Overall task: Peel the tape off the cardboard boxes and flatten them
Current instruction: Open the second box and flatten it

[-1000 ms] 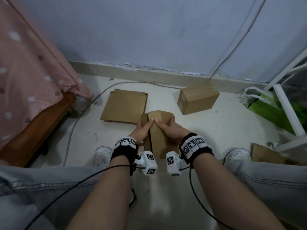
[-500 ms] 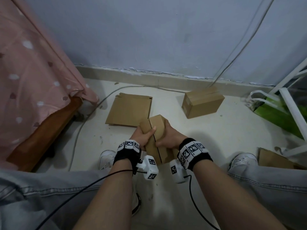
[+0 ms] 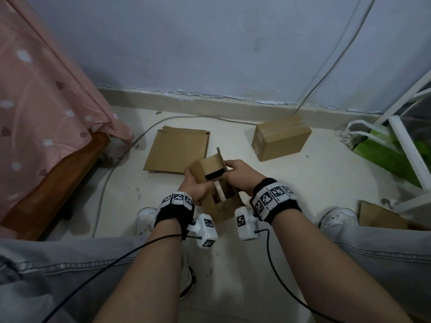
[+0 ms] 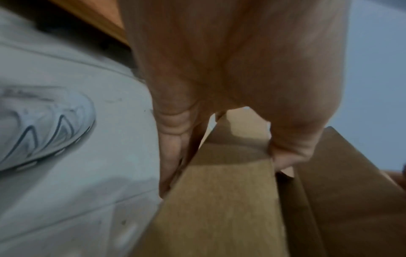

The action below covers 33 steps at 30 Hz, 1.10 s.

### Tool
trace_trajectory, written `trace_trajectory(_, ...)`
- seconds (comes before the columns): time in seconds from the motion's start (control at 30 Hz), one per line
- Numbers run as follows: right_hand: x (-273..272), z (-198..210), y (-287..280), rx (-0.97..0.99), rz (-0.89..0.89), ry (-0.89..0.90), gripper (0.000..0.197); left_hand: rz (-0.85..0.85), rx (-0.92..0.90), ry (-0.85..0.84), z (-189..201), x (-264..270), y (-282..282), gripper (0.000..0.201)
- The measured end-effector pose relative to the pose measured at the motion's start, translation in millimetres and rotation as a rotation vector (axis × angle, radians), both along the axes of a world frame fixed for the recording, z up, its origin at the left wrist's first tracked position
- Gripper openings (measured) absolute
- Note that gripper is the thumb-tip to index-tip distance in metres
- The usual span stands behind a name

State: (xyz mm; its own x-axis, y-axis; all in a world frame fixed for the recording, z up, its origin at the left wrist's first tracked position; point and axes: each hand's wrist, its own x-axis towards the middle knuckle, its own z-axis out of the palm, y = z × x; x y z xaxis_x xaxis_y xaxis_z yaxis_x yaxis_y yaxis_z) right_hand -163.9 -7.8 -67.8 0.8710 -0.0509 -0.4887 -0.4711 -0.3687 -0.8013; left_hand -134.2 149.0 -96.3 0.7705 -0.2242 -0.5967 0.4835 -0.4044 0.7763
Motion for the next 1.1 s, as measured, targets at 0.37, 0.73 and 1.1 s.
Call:
trace_trajectory(0.37, 2, -2, -22, -0.435, 0.112, -0.107, 0.035, 0.083, -0.005, 0.118, 0, 5, 13, 0.069)
trace_trajectory(0.73, 6, 20, -4, -0.533, 0.191, -0.337, 0.025, -0.286, 0.781, -0.293, 14, 18, -7, 0.009)
trace_trajectory(1.1, 0, -2, 1, -0.532, -0.027, 0.324, 0.062, -0.153, 0.668, -0.21, 14, 8, 3, 0.024)
